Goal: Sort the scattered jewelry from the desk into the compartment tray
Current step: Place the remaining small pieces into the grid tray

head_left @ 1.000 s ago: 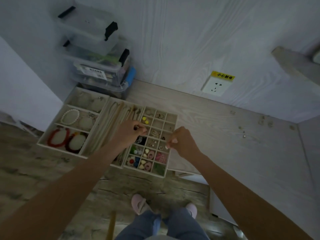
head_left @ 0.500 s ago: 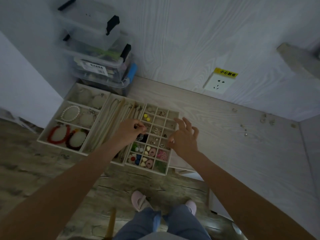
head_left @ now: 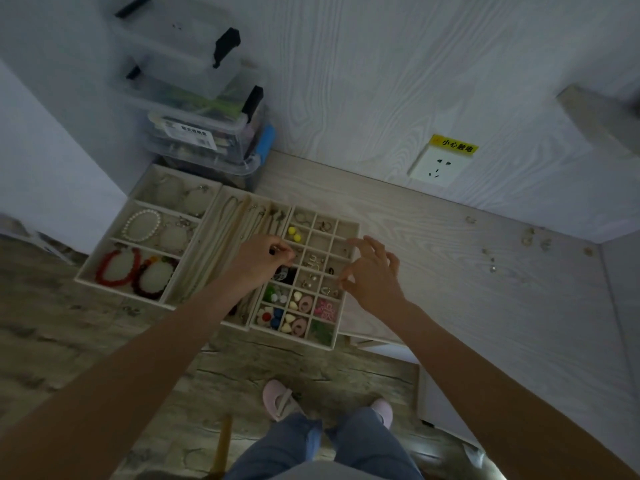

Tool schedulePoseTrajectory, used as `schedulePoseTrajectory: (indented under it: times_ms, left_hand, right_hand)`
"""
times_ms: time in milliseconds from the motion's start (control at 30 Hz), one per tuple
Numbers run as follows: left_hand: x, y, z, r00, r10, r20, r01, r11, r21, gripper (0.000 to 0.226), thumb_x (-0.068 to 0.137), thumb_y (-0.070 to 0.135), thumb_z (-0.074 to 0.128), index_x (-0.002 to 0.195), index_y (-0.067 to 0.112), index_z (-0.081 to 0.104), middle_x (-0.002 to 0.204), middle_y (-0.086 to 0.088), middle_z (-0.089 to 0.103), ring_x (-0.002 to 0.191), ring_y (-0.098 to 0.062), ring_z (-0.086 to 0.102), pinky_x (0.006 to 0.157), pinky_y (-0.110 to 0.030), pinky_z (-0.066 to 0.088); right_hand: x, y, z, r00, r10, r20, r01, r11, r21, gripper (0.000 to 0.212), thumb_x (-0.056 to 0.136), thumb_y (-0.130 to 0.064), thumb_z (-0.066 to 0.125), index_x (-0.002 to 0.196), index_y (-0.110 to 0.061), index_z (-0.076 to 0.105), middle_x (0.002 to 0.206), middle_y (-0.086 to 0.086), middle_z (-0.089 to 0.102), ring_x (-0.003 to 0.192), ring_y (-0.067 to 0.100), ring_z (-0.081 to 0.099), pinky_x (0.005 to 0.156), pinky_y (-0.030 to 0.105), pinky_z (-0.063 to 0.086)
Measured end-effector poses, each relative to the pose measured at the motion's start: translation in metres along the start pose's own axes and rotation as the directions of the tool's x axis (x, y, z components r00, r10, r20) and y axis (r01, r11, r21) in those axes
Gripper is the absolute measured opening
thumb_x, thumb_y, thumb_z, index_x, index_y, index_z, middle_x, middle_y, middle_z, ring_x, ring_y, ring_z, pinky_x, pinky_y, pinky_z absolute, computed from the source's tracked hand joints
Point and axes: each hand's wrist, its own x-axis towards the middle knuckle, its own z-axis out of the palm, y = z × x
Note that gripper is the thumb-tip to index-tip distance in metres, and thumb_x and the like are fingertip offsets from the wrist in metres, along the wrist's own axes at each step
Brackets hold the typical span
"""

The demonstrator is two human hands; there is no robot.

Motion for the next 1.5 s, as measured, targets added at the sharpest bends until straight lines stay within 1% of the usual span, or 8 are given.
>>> schedulePoseTrajectory:
  times_ms: [100,267,533,767,933,1267,1400,1500]
  left_hand:
    - [-0.002,0.001,0.000,1.000,0.006,0.008,-0.006,0.999,-0.045,0.014,0.091,0.023,0.058,0.093,0.015,0.070,0.088,0.008,0.069,0.087,-0.004,0.059,0.081,-0.020,0.041]
    - [-0.006,0.002,0.001,1.000,0.007,0.009,-0.005,0.989,-0.146,0.014,0.091,0.020,0.058,0.094,0.013,0.070,0.083,0.010,0.069,0.082,0.006,0.058,0.070,-0.008,0.036]
    - [-0.007,0.003,0.003,1.000,-0.017,0.010,0.018,0.983,-0.181,0.013,0.090,0.023,0.060,0.090,0.018,0.072,0.086,0.010,0.071,0.090,-0.002,0.061,0.081,-0.020,0.042]
    - [-0.008,0.007,0.004,1.000,-0.019,0.024,0.023,0.985,-0.171,0.015,0.091,0.021,0.058,0.092,0.013,0.071,0.088,0.006,0.070,0.091,-0.006,0.061,0.086,-0.023,0.042]
    - [-0.008,0.002,0.003,0.999,-0.041,-0.025,0.037,0.988,-0.147,0.014,0.092,0.020,0.057,0.092,0.014,0.069,0.081,0.014,0.066,0.078,0.007,0.054,0.064,-0.008,0.034]
    - [-0.010,-0.001,0.000,0.996,-0.084,-0.027,0.077,0.978,-0.195,0.015,0.092,0.020,0.057,0.093,0.013,0.070,0.080,0.010,0.072,0.087,-0.021,0.068,0.074,-0.032,0.051]
    - [-0.012,0.001,-0.001,0.996,-0.094,-0.004,0.091,0.970,-0.226,0.013,0.091,0.018,0.057,0.088,0.014,0.070,0.074,0.011,0.073,0.082,-0.034,0.065,0.068,-0.034,0.047]
    - [-0.016,0.005,-0.001,0.993,-0.114,0.009,0.111,0.948,-0.298,0.014,0.092,0.014,0.055,0.088,0.012,0.069,0.075,0.010,0.073,0.070,-0.021,0.058,0.060,-0.024,0.044]
  right_hand:
    - [0.001,-0.002,0.005,1.000,-0.024,0.012,0.024,0.999,-0.035,0.013,0.086,-0.028,0.063,0.093,-0.024,0.073,0.153,-0.007,0.021,0.144,0.018,0.004,0.113,0.044,0.007]
    - [0.003,-0.005,0.009,1.000,-0.022,0.018,0.023,0.996,-0.085,0.015,0.087,-0.027,0.062,0.096,-0.022,0.072,0.154,-0.005,0.019,0.144,0.019,0.004,0.112,0.045,0.010]
    - [0.004,-0.004,0.011,0.999,-0.028,0.017,0.030,0.995,-0.096,0.015,0.086,-0.030,0.064,0.097,-0.023,0.071,0.152,-0.005,0.021,0.143,0.021,0.004,0.112,0.046,0.010]
    - [0.006,-0.008,0.014,0.999,-0.034,-0.015,0.031,0.985,-0.168,0.014,0.083,-0.029,0.065,0.092,-0.018,0.070,0.150,-0.001,0.025,0.142,0.022,0.008,0.111,0.047,0.012]
    - [0.002,-0.009,0.016,0.998,-0.023,-0.060,0.014,0.988,-0.153,0.013,0.084,-0.027,0.064,0.091,-0.018,0.070,0.145,0.000,0.030,0.138,0.022,0.015,0.109,0.043,0.014]
    - [0.003,-0.004,0.004,1.000,-0.020,-0.012,0.019,0.997,-0.080,0.012,0.085,-0.021,0.062,0.091,-0.017,0.072,0.143,-0.001,0.034,0.134,0.023,0.019,0.105,0.043,0.021]
    - [0.005,-0.008,0.006,1.000,-0.017,0.000,0.017,0.992,-0.127,0.013,0.083,-0.021,0.064,0.094,-0.017,0.071,0.142,0.001,0.035,0.133,0.023,0.022,0.103,0.041,0.022]
    - [0.007,-0.011,0.008,1.000,-0.024,-0.014,0.021,0.985,-0.169,0.015,0.084,-0.018,0.062,0.098,-0.014,0.069,0.141,0.003,0.036,0.131,0.024,0.024,0.102,0.040,0.024]
